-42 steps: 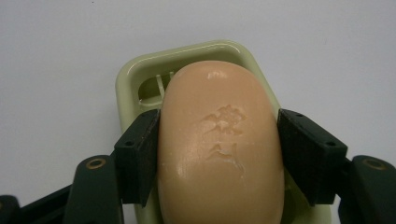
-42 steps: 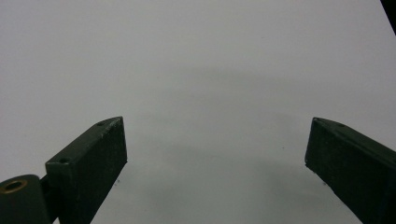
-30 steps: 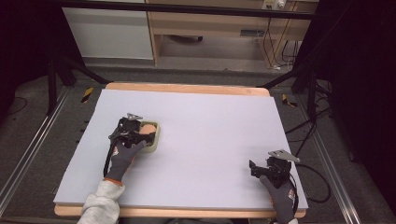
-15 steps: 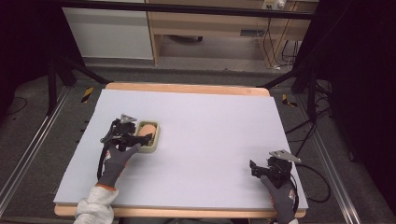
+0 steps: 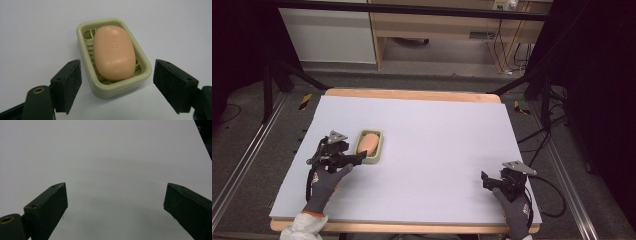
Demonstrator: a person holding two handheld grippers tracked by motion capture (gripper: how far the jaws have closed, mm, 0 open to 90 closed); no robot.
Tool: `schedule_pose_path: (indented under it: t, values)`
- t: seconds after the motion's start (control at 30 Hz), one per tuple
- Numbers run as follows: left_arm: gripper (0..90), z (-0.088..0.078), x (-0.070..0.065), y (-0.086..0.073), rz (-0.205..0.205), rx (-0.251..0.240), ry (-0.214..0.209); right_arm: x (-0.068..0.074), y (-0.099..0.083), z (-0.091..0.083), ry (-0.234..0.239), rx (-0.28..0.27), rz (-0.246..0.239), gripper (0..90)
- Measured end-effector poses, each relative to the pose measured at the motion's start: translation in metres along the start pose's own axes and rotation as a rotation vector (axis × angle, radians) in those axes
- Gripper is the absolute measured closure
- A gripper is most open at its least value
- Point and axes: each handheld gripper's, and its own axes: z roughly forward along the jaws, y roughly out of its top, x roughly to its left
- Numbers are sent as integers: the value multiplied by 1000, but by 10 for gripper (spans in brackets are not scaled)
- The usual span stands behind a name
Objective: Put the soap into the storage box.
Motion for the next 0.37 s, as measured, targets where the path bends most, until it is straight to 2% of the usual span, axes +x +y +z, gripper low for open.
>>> schedule_pose_path:
  t: [0.37]
  values:
    - [209, -12, -1, -28, 25, 0, 0, -3, 0, 0, -8, 0, 7, 55]
